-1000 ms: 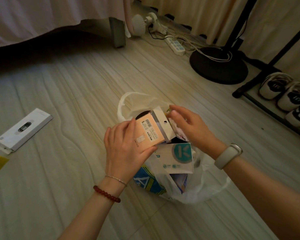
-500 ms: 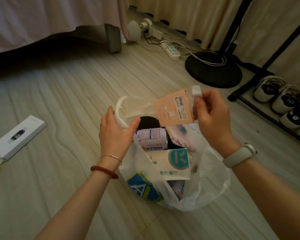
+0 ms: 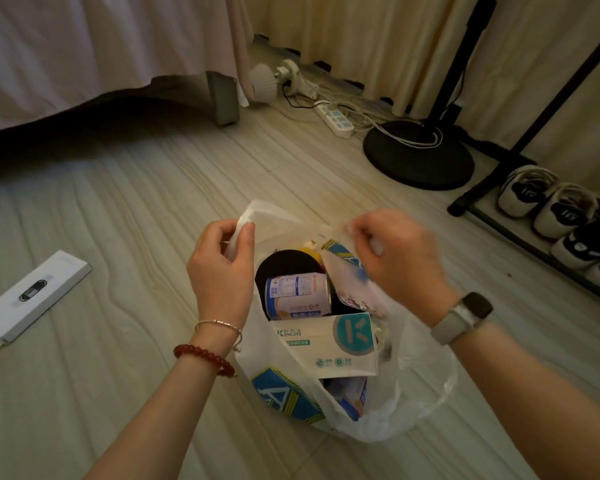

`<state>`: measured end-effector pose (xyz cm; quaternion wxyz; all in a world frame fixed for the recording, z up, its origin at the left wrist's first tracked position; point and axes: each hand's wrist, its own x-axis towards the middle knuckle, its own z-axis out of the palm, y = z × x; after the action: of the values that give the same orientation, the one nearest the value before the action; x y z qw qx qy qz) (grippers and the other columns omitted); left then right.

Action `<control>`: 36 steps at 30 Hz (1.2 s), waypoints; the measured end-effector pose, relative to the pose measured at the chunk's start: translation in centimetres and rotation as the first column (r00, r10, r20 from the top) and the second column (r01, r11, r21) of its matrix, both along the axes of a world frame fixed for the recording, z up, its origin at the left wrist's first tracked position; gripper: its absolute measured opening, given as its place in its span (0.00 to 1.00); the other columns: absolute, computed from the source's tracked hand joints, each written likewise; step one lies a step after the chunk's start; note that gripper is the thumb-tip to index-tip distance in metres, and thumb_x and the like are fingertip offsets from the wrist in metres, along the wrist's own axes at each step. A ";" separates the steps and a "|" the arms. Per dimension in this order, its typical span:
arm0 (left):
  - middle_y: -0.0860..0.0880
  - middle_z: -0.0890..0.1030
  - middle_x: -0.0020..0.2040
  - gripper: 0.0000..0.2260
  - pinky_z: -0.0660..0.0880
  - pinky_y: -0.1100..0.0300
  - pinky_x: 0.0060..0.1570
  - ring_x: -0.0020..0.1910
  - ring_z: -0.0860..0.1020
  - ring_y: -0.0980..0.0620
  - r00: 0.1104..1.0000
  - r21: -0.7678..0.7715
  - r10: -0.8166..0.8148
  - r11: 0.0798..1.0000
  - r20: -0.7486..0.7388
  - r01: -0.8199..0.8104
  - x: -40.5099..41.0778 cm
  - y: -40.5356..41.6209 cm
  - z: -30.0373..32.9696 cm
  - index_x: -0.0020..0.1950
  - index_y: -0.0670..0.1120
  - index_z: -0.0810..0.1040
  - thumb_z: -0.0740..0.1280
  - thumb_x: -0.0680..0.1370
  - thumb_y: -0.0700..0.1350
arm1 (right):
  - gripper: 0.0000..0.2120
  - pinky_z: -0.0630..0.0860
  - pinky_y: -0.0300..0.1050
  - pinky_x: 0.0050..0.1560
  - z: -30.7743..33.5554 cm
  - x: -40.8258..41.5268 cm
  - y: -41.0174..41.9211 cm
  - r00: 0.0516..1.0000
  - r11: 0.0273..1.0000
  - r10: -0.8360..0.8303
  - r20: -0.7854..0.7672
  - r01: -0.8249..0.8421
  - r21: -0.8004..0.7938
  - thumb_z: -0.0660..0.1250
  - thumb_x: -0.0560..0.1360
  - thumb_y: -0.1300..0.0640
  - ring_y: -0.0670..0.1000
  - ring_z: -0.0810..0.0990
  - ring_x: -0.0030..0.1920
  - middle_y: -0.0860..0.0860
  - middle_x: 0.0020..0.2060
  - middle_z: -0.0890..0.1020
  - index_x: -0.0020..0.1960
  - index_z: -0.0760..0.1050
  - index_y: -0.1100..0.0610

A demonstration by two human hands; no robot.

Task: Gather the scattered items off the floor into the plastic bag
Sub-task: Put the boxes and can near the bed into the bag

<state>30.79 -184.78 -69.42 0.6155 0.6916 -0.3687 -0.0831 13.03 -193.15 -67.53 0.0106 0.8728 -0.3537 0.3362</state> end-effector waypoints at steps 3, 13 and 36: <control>0.58 0.75 0.37 0.02 0.70 0.71 0.36 0.37 0.74 0.59 1.000 -0.009 0.010 1.000 0.010 -0.009 0.0 0.1 -0.2 0.44 0.48 0.75 0.65 0.76 0.44 | 0.15 0.77 0.47 0.36 -3.2 0.2 1.0 0.943 0.971 -0.108 -0.315 0.168 0.169 0.55 0.78 0.49 0.50 0.75 0.36 0.49 0.37 0.78 0.45 0.77 0.56; 0.56 0.76 0.36 0.02 0.71 0.71 0.33 0.34 0.74 0.55 0.998 -0.024 0.000 1.000 -0.056 -0.002 0.4 0.3 -0.1 0.44 0.47 0.75 0.65 0.76 0.45 | 0.04 0.66 0.36 0.24 -2.8 2.1 4.4 0.957 0.937 0.278 0.089 -0.249 -0.244 0.58 0.77 0.59 0.48 0.71 0.25 0.53 0.33 0.80 0.47 0.70 0.58; 0.52 0.78 0.41 0.01 0.72 0.69 0.41 0.41 0.76 0.58 0.994 0.030 -0.086 0.996 0.074 0.084 1.2 1.6 -0.4 0.45 0.49 0.77 0.67 0.75 0.44 | 0.10 0.74 0.47 0.45 -5.5 4.3 1.4 0.985 1.000 -0.001 -0.171 0.001 -0.004 0.64 0.72 0.56 0.53 0.79 0.45 0.52 0.45 0.82 0.53 0.76 0.56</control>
<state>32.00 -183.22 -69.85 0.5878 0.6861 -0.4194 -0.0882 17.35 -191.73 -73.05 0.0428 0.8982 -0.3512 0.2607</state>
